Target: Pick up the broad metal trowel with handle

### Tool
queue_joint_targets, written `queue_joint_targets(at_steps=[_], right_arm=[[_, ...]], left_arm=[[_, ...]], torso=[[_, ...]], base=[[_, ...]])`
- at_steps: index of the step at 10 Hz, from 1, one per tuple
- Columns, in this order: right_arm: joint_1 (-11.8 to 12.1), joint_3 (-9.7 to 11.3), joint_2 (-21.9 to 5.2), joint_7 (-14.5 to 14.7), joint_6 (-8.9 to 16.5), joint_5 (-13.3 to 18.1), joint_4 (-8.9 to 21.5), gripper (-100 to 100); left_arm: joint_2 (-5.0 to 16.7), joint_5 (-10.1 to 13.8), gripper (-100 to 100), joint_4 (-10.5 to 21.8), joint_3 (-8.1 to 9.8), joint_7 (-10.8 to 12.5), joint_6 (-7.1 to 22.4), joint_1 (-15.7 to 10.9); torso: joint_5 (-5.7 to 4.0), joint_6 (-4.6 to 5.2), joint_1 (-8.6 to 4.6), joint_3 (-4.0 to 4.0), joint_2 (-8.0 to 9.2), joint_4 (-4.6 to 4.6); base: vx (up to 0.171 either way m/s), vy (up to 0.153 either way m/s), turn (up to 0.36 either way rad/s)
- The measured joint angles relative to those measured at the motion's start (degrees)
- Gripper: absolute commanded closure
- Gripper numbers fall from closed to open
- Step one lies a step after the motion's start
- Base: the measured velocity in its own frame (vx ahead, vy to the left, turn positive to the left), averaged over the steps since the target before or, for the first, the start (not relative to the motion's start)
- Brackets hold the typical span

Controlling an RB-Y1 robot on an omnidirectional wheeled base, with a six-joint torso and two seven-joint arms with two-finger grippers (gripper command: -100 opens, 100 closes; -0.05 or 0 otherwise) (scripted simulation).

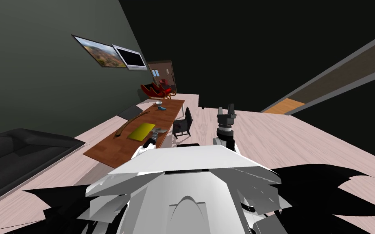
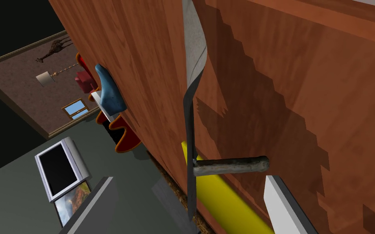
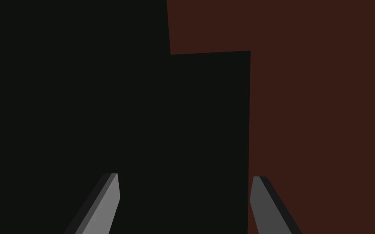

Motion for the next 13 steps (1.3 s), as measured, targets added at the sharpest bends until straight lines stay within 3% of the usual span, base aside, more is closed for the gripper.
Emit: queue_joint_targets(at_steps=[3,4,8,10,13], right_arm=[[0.0,0.0,0.0,0.0,0.0,0.0,0.0,0],[0.0,0.0,0.0,0.0,0.0,0.0,0.0,0],[0.0,0.0,0.0,0.0,0.0,0.0,0.0,0],[0.0,0.0,0.0,0.0,0.0,0.0,0.0,0],[0.0,0.0,0.0,0.0,0.0,0.0,0.0,0]], left_arm=[[-0.6,-0.4,-100,2.9,0.17,-0.2,-1.6,-1.3],[-0.6,-0.4,100,3.0,0.18,-0.2,-1.8,-1.3],[-0.5,-0.6,100,3.0,0.23,-0.4,-1.7,-1.3],[-0.5,-0.6,-100,3.0,0.24,-0.4,-1.8,-1.3],[-0.7,-1.8,-100,1.7,0.43,-1.4,-2.5,-1.9]], torso=[[0.03,0.0,0.13,-0.06,-0.12,-0.02],[0.02,0.0,0.08,-0.03,-0.04,-0.01],[0.16,0.01,0.15,0.05,0.08,0.04],[0.17,0.03,0.16,0.01,0.02,0.01],[0.14,0.02,0.01,0.42,0.74,0.16]], base=[[0.038,0.023,-0.007],[0.0,0.0,0.0],[0.0,0.0,0.0],[-0.061,0.007,0.058],[-0.214,-0.04,0.091]])
